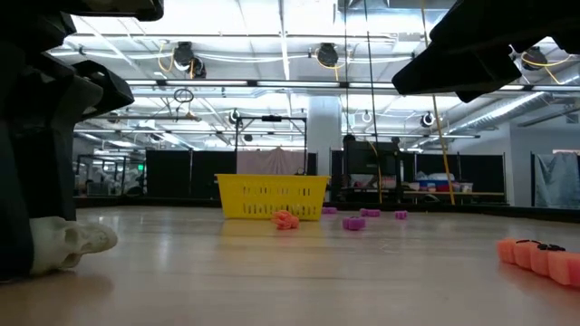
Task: Sort Halloween decoration
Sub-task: Put the white skull toy in the yellow basket
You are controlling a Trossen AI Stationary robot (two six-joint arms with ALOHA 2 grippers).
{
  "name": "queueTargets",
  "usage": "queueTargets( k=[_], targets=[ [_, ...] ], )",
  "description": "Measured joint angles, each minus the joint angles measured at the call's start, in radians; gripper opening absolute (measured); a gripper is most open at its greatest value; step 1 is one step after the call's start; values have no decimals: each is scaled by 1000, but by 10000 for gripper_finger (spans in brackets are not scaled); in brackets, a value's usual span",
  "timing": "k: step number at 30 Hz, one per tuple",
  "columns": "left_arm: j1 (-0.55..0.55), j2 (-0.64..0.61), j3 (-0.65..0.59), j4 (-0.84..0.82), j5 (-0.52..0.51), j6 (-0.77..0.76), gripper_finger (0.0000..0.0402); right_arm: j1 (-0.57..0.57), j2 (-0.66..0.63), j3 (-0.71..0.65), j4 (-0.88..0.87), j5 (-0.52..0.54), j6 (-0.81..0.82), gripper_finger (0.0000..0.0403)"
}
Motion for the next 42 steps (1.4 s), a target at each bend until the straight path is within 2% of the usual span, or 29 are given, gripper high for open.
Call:
queueTargets(
  k=[9, 18, 29, 42],
  targets=[
    [-3, 3, 44, -13, -55, 65, 62, 0, 0, 0, -3, 0, 2, 184],
    [-3, 2, 49, -25, -119, 68, 61, 0, 0, 0, -4, -3, 2, 184],
    [-3, 1, 50, -19, -244, 66, 61, 0, 0, 0, -4, -4, 3, 184],
    [-3, 0, 51, 13, -277, 66, 61, 0, 0, 0, -5, -4, 8, 184]
  ],
)
